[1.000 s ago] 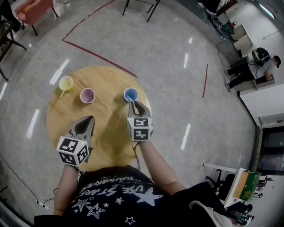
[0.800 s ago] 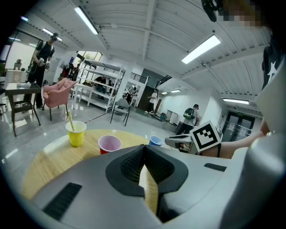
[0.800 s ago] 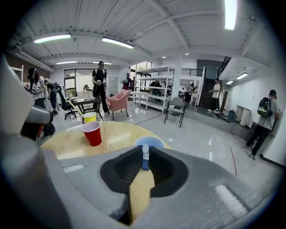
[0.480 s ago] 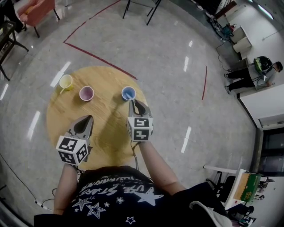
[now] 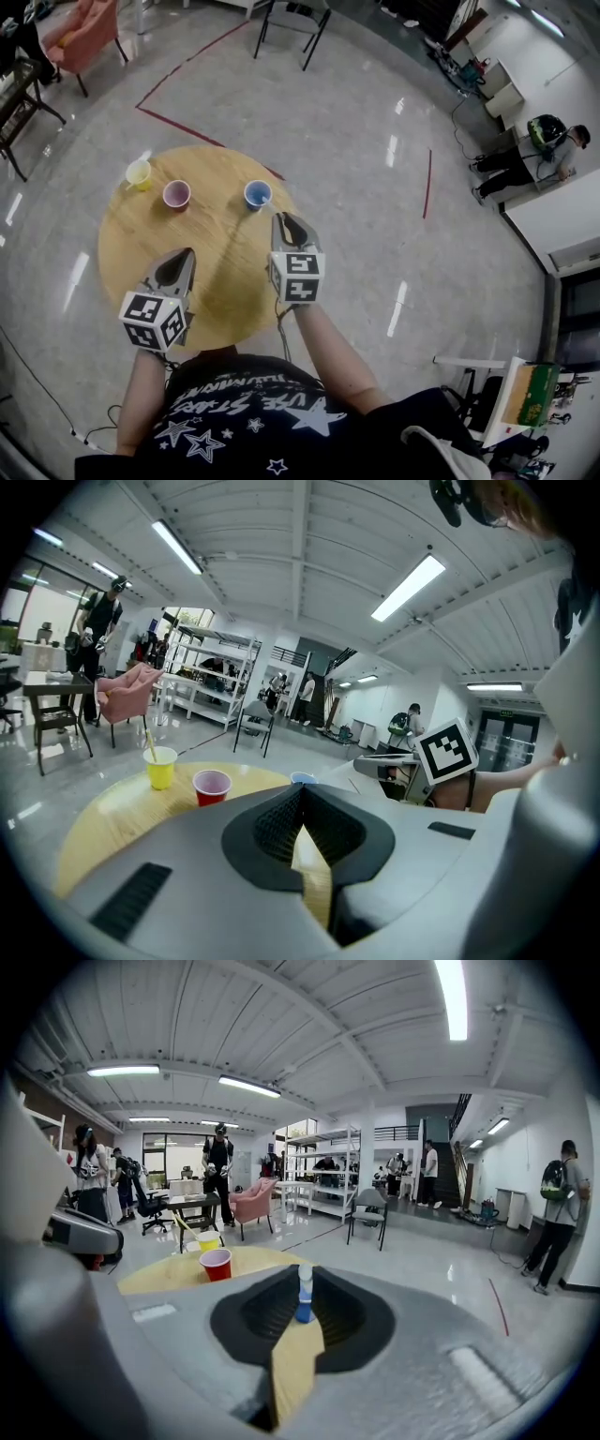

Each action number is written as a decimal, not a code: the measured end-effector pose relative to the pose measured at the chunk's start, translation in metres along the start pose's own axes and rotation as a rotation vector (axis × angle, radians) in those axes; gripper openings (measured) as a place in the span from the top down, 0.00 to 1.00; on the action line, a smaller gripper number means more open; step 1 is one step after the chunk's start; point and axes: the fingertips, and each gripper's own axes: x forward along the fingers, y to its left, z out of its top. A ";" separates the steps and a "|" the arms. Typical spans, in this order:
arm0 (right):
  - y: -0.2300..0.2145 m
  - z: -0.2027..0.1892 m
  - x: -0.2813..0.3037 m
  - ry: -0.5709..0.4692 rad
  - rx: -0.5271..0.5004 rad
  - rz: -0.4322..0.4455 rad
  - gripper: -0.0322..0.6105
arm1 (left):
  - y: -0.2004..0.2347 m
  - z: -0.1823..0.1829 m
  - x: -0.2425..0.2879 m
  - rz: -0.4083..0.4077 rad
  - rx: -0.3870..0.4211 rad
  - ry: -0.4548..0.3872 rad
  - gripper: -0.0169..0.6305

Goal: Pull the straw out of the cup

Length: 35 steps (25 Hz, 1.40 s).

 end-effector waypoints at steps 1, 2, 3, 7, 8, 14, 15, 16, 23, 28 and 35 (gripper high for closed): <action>0.000 0.002 -0.005 -0.009 0.001 0.003 0.89 | -0.002 0.001 -0.003 0.004 0.002 -0.006 0.97; 0.001 0.003 -0.011 -0.017 0.002 0.007 0.89 | -0.005 0.002 -0.007 0.008 0.004 -0.012 0.97; 0.001 0.003 -0.018 -0.022 0.001 0.014 0.89 | -0.010 0.002 -0.011 0.012 0.007 -0.017 0.97; 0.005 -0.007 -0.054 -0.024 -0.018 0.053 0.89 | -0.034 -0.002 -0.029 0.018 0.036 -0.025 0.97; 0.008 -0.010 -0.062 -0.025 -0.025 0.064 0.89 | -0.040 -0.004 -0.034 0.021 0.043 -0.026 0.97; 0.018 -0.020 -0.110 -0.052 -0.045 0.115 0.89 | -0.073 -0.016 -0.060 0.041 0.045 -0.049 0.97; 0.018 -0.021 -0.118 -0.058 -0.044 0.118 0.89 | -0.080 -0.019 -0.064 0.042 0.046 -0.054 0.97; 0.018 -0.024 -0.127 -0.064 -0.045 0.122 0.89 | -0.087 -0.023 -0.068 0.043 0.046 -0.058 0.97; 0.018 -0.047 -0.190 -0.077 -0.066 0.168 0.89 | -0.136 -0.048 -0.103 0.068 0.063 -0.082 0.97; 0.015 -0.067 -0.233 -0.073 -0.080 0.186 0.89 | -0.167 -0.066 -0.128 0.095 0.048 -0.100 0.97; 0.004 -0.091 -0.283 -0.073 -0.096 0.202 0.89 | -0.209 -0.089 -0.157 0.134 0.043 -0.121 0.97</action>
